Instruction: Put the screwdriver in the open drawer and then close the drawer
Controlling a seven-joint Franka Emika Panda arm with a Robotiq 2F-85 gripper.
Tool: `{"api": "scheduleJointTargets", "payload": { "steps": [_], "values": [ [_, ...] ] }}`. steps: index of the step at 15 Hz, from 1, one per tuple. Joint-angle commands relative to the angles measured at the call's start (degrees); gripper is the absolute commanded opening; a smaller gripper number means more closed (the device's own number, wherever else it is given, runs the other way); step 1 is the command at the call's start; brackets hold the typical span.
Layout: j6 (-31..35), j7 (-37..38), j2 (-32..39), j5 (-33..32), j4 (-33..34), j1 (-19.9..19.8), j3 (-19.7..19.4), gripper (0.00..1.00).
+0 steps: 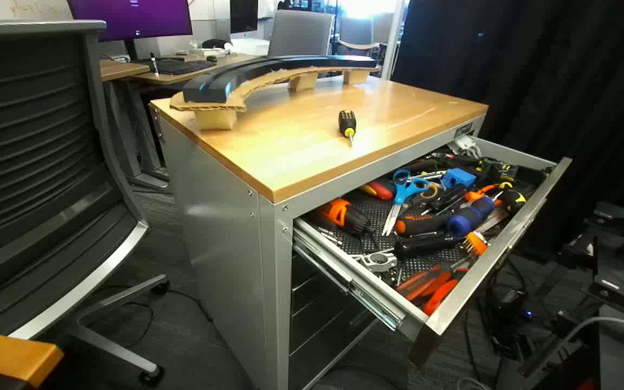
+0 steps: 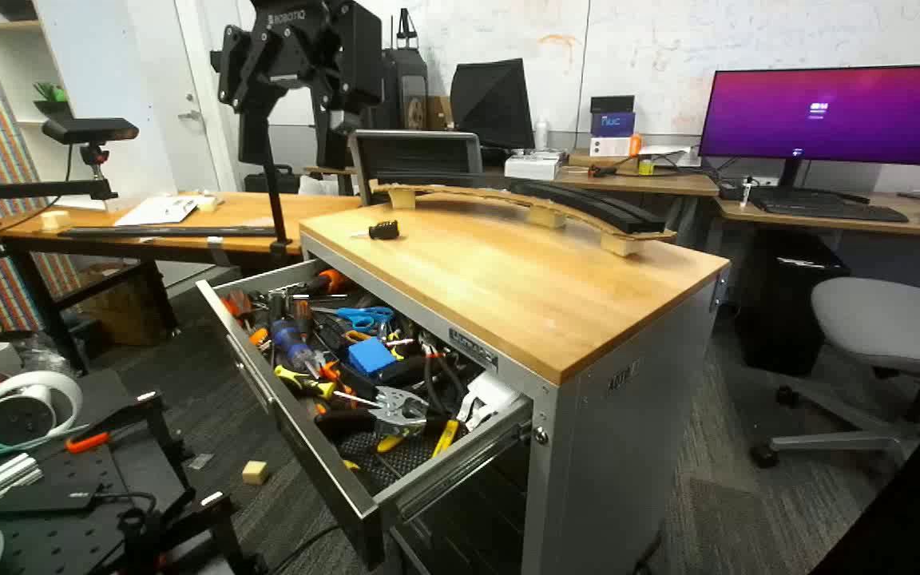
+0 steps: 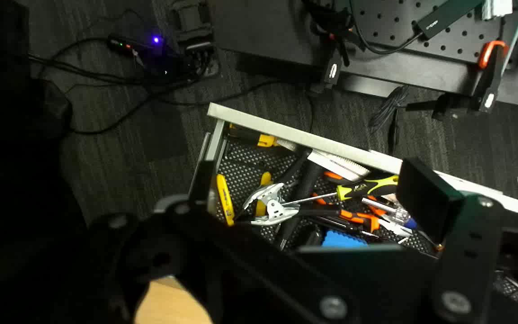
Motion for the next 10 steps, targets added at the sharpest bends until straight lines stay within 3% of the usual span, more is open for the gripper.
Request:
{"api": "scheduleJointTargets", "payload": {
  "steps": [1,4,6,10],
  "values": [
    [0.0,0.1,0.0,-0.1,0.2,0.3,-0.2,1.00],
    [0.0,0.1,0.0,-0.1,0.5,0.3,-0.2,1.00],
    [-2.4,6.5,1.0,4.7,1.6,-0.6,-0.1,1.00],
    [0.3,13.4,0.9,9.2,1.0,-1.1,-0.2,1.00]
  ]
}}
